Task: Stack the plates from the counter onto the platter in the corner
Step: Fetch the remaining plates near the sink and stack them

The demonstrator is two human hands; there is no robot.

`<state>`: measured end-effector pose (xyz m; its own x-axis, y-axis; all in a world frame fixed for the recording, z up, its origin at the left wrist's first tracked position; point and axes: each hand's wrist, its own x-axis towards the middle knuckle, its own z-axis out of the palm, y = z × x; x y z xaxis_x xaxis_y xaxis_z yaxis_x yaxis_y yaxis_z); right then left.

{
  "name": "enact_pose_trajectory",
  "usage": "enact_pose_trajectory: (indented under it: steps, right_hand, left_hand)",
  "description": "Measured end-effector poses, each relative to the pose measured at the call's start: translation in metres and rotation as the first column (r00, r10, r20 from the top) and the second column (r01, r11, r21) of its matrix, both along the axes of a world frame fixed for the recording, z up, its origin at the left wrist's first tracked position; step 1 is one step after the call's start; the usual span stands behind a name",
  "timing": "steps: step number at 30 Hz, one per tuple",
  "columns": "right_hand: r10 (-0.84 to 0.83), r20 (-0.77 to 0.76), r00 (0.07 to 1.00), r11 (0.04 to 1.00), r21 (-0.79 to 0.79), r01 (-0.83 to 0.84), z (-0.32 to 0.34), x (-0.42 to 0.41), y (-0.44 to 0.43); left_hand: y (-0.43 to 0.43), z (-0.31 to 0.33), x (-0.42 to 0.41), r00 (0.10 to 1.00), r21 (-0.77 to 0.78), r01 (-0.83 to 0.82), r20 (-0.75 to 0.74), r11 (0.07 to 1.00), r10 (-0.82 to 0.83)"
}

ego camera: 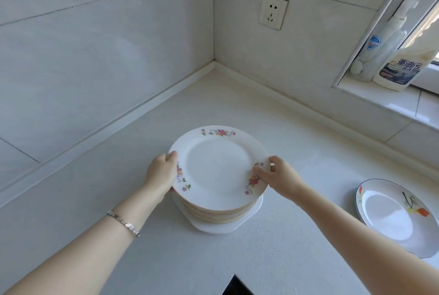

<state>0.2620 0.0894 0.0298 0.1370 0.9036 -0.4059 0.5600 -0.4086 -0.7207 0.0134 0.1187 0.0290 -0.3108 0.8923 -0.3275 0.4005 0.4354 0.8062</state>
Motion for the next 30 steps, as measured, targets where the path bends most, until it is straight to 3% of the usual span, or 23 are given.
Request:
enact_pose_trajectory:
  steps: [4, 7, 12, 17, 21, 23, 24, 27, 30]
  right_hand:
    - [0.004, 0.087, 0.996, 1.000, -0.004, -0.003, -0.009, 0.007, -0.011]
    - [0.028, 0.139, 0.990, 0.999, -0.030, -0.024, -0.011, 0.007, -0.013]
    - [0.089, 0.259, 0.962, 0.995, -0.064, -0.074, -0.010, 0.000, -0.006]
    - [0.138, 0.415, 0.899, 0.990, -0.083, -0.114, -0.007, -0.007, 0.000]
    - [0.246, 0.536, 0.807, 0.969, -0.131, -0.209, -0.002, -0.004, 0.002]
    - [0.279, 0.592, 0.756, 0.958, -0.114, -0.265, 0.000, 0.000, -0.003]
    - [0.278, 0.601, 0.749, 0.956, -0.093, -0.280, 0.001, 0.004, -0.007]
    - [0.248, 0.542, 0.803, 0.961, -0.031, -0.277, 0.005, 0.022, -0.029]
    - [0.243, 0.459, 0.854, 0.965, -0.021, -0.263, 0.009, 0.054, -0.068]
  left_hand:
    - [-0.003, -0.006, 0.000, 0.889, -0.122, 0.267, -0.353, 0.956, -0.293]
    - [-0.002, -0.008, -0.001, 0.781, -0.171, 0.331, -0.502, 0.928, -0.371]
    - [0.006, -0.007, -0.004, 0.622, -0.254, 0.366, -0.649, 0.895, -0.439]
    - [0.011, -0.010, -0.006, 0.594, -0.270, 0.376, -0.664, 0.886, -0.454]
    - [0.008, -0.002, 0.006, 0.412, -0.368, 0.331, -0.772, 0.869, -0.484]
    - [0.003, 0.003, 0.017, 0.346, -0.297, 0.369, -0.836, 0.881, -0.427]
    - [0.000, 0.005, 0.025, 0.355, -0.221, 0.433, -0.849, 0.874, -0.391]
    - [-0.010, 0.011, 0.061, 0.500, 0.041, 0.651, -0.774, 0.758, -0.388]
    - [-0.027, 0.022, 0.111, 0.484, -0.038, 0.794, -0.563, 0.606, -0.670]
